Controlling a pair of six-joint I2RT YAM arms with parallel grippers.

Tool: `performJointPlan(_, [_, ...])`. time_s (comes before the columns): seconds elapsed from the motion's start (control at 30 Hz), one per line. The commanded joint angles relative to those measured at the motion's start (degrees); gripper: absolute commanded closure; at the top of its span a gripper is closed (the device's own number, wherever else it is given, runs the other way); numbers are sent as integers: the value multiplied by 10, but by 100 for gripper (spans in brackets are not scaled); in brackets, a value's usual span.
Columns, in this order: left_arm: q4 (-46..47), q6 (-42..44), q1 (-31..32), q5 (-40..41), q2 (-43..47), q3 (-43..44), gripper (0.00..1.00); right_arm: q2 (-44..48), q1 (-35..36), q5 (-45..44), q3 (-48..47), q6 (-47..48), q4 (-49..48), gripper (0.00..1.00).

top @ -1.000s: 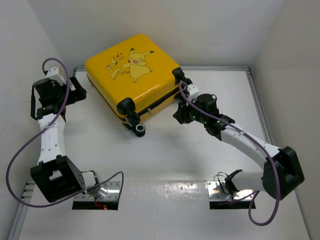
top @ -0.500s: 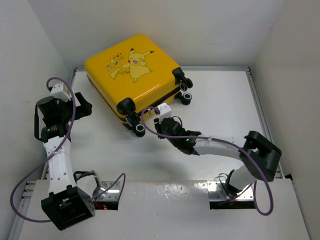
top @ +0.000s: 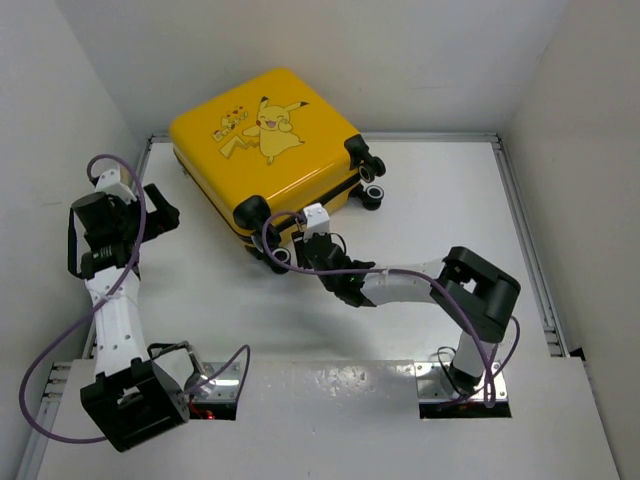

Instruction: Pack the luggage

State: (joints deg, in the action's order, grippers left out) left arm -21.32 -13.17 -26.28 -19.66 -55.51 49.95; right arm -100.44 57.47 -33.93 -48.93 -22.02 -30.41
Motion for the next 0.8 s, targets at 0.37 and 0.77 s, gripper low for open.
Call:
performJointPlan(0.37, [30, -8, -22, -9, -57, 15, 1, -91, -16, 5, -82, 26, -113, 58])
performJointPlan(0.77, [41, 3, -32, -21, -87, 26, 1, -88, -22, 9, -92, 63, -116, 100])
